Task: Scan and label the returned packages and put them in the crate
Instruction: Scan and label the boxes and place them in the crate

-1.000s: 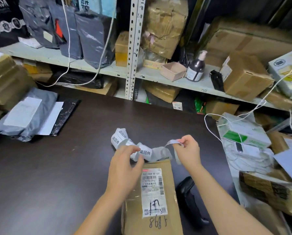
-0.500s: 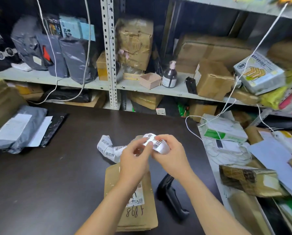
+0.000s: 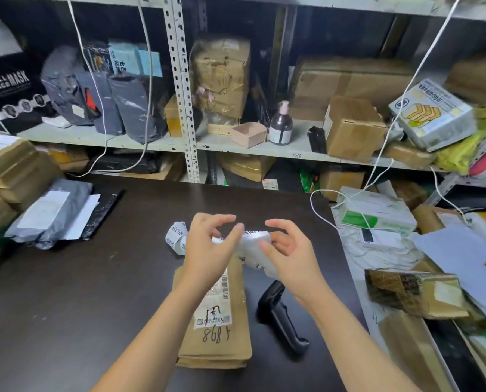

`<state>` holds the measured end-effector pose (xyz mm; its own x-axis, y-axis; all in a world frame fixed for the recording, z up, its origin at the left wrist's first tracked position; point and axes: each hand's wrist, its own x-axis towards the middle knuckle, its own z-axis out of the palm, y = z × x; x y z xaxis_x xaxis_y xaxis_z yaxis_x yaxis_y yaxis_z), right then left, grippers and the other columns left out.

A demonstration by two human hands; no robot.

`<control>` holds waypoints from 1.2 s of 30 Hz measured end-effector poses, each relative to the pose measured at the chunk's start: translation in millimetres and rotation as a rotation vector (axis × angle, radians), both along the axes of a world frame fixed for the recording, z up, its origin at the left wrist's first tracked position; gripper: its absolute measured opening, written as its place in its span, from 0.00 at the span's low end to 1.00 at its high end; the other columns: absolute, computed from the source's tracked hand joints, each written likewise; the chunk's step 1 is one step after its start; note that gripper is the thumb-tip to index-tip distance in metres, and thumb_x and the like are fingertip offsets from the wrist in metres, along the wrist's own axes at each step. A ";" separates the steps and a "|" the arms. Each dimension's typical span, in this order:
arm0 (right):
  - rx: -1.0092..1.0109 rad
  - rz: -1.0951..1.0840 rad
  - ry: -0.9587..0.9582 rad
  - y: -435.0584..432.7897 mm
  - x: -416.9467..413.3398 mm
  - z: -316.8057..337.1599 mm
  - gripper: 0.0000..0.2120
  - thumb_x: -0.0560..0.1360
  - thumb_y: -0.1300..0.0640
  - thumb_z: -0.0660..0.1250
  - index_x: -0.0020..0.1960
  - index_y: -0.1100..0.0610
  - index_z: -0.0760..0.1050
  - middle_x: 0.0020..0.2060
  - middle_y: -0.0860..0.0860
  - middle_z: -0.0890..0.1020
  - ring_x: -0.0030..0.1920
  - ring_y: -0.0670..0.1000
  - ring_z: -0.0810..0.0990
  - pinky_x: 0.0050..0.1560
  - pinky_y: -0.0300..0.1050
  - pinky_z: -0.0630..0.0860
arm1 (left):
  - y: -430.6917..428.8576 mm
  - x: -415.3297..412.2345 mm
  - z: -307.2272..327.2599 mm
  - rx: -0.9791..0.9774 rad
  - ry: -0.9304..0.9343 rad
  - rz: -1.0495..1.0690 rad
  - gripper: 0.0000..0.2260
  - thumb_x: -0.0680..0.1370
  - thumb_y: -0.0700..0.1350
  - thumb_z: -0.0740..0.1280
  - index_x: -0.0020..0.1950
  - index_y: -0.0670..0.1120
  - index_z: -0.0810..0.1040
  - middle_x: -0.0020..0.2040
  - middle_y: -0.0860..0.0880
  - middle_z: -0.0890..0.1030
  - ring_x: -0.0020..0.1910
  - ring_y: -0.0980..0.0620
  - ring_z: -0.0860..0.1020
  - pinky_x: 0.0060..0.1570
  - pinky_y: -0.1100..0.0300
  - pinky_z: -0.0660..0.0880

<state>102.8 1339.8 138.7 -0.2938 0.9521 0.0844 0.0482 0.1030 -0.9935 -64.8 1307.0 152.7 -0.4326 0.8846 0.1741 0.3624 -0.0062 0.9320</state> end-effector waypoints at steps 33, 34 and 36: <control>0.132 0.125 -0.382 32.3 -15.8 -19.9 0.17 0.78 0.61 0.67 0.57 0.40 0.70 0.37 0.45 0.83 0.40 0.43 0.78 0.47 0.53 0.82 | -9.1 -37.0 0.5 -0.034 -0.458 0.203 0.06 0.74 0.45 0.69 0.43 0.54 0.86 0.41 0.54 0.85 0.41 0.53 0.82 0.41 0.52 0.82; 0.098 0.110 -0.414 39.5 -15.5 -23.5 0.18 0.78 0.61 0.66 0.57 0.40 0.70 0.37 0.45 0.83 0.40 0.43 0.78 0.46 0.55 0.83 | -10.4 -41.4 0.4 -0.021 -0.442 0.234 0.06 0.74 0.46 0.69 0.43 0.55 0.85 0.40 0.54 0.85 0.40 0.54 0.82 0.41 0.49 0.82; 0.035 0.033 -0.467 55.7 -14.1 -29.9 0.18 0.76 0.63 0.66 0.58 0.42 0.70 0.36 0.44 0.84 0.41 0.47 0.79 0.42 0.53 0.83 | -15.6 -49.4 -1.7 0.038 -0.303 0.281 0.05 0.74 0.48 0.69 0.42 0.57 0.84 0.40 0.57 0.84 0.39 0.59 0.80 0.41 0.54 0.81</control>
<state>88.6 1395.5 108.8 -0.3386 0.9404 -0.0318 0.4852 0.1456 -0.8622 -114.2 1291.4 150.9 -0.6930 0.7202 0.0318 0.0642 0.0178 0.9978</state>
